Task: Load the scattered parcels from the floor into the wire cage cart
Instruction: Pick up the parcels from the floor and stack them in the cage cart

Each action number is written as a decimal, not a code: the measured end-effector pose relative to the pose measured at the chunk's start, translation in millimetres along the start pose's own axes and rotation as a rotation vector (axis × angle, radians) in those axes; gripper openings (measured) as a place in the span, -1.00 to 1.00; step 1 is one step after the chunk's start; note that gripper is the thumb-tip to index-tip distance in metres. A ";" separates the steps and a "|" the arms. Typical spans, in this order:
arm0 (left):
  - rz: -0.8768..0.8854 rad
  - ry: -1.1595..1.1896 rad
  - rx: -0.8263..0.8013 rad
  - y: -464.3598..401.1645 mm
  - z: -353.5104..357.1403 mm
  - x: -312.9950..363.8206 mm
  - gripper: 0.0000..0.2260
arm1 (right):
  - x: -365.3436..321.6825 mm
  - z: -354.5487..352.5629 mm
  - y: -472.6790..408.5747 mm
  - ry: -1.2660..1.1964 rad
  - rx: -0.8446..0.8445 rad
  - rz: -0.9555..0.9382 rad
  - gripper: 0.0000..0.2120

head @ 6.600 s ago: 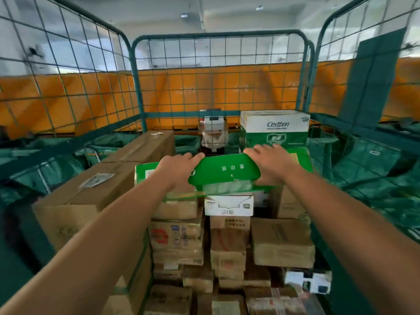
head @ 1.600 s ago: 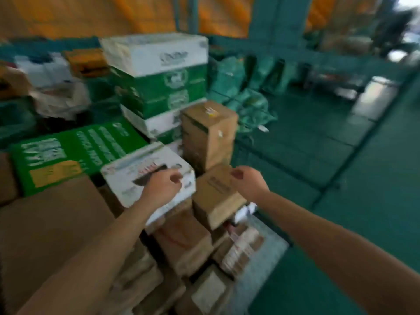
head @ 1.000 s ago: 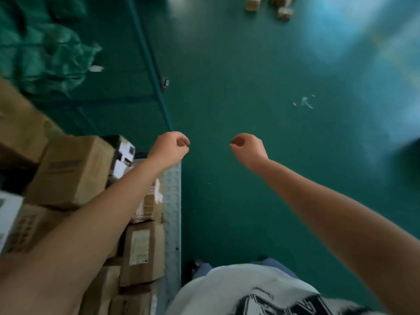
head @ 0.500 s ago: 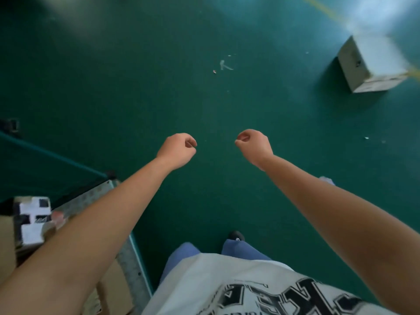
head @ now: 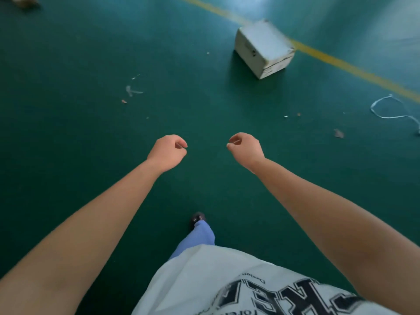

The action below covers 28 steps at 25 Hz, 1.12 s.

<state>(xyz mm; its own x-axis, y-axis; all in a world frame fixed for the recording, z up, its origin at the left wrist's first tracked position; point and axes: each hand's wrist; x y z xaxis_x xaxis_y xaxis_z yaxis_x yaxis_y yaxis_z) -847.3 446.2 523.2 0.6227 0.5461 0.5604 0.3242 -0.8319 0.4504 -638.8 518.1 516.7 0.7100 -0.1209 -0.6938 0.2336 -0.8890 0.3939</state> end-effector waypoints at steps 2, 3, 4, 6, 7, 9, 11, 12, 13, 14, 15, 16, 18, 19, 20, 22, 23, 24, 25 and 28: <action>0.054 -0.037 -0.049 -43.5 -2.8 28.3 -0.85 | -1.1 -23.6 -29.0 -0.023 0.064 0.064 -0.74; 0.083 -0.060 -0.072 -64.8 -4.6 43.1 -0.85 | -1.4 -34.5 -43.3 -0.041 0.095 0.086 -0.74; 0.105 -0.080 -0.091 -87.6 -5.4 59.9 -0.84 | -1.0 -46.6 -58.9 -0.058 0.127 0.109 -0.75; 0.142 -0.122 -0.124 -127.4 -3.9 91.2 -0.84 | 3.3 -68.4 -86.7 -0.088 0.175 0.155 -0.75; 0.164 -0.140 -0.152 -148.0 -1.0 109.5 -0.84 | 7.0 -79.6 -101.1 -0.106 0.193 0.180 -0.76; 0.205 -0.170 -0.210 -192.6 6.0 153.8 -0.85 | 17.9 -104.7 -136.7 -0.125 0.230 0.232 -0.76; 0.241 -0.181 -0.221 -237.5 12.6 194.5 -0.85 | 28.8 -128.3 -177.1 -0.148 0.268 0.270 -0.76; 0.247 -0.182 -0.223 -256.8 16.0 212.9 -0.85 | 33.5 -140.3 -196.4 -0.157 0.272 0.280 -0.76; 0.242 -0.180 -0.224 -276.4 18.1 230.5 -0.84 | 37.5 -153.0 -217.5 -0.168 0.274 0.287 -0.76; 0.234 -0.192 -0.226 -299.8 18.2 252.5 -0.84 | 39.3 -170.3 -244.1 -0.182 0.274 0.298 -0.76; 0.215 -0.222 -0.237 -318.4 18.1 268.9 -0.83 | 39.8 -184.7 -264.5 -0.192 0.266 0.316 -0.76; 0.201 -0.244 -0.236 -335.7 16.8 283.9 -0.83 | 38.9 -199.1 -283.6 -0.190 0.257 0.319 -0.76; 0.219 -0.248 -0.228 -375.0 11.8 318.2 -0.83 | 34.9 -228.9 -326.7 -0.192 0.248 0.304 -0.74; 0.228 -0.242 -0.224 -396.6 9.5 334.8 -0.83 | 32.1 -243.2 -349.5 -0.192 0.258 0.310 -0.73; 0.225 -0.236 -0.223 -415.3 7.1 348.4 -0.83 | 28.1 -254.9 -369.0 -0.188 0.261 0.319 -0.71; 0.236 -0.228 -0.230 -454.6 1.9 372.0 -0.84 | 18.7 -273.2 -413.2 -0.190 0.238 0.325 -0.67; 0.237 -0.232 -0.238 -476.3 -0.9 382.5 -0.84 | 12.8 -281.6 -436.5 -0.191 0.228 0.331 -0.65; 0.236 -0.231 -0.241 -503.9 -5.8 395.8 -0.83 | 4.9 -292.4 -465.4 -0.190 0.230 0.332 -0.64; 0.242 -0.231 -0.238 -531.1 -10.7 406.8 -0.82 | -1.9 -301.9 -491.7 -0.191 0.241 0.333 -0.64; 0.253 -0.237 -0.260 -608.9 -28.3 439.6 -0.81 | -23.4 -328.1 -559.1 -0.216 0.281 0.360 -0.64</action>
<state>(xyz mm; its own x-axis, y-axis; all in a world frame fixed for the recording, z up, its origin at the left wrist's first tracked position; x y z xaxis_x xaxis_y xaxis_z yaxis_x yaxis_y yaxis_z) -791.2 1195.6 515.0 0.8157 0.2651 0.5142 -0.0311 -0.8675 0.4965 -568.1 1162.9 510.5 0.5521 -0.5037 -0.6644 -0.2098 -0.8552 0.4740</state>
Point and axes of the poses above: each hand's wrist, its own y-axis away from the middle knuckle, its own z-axis out of the palm, x = y × z, and after that the axes turned 3 degrees about -z, right-handed
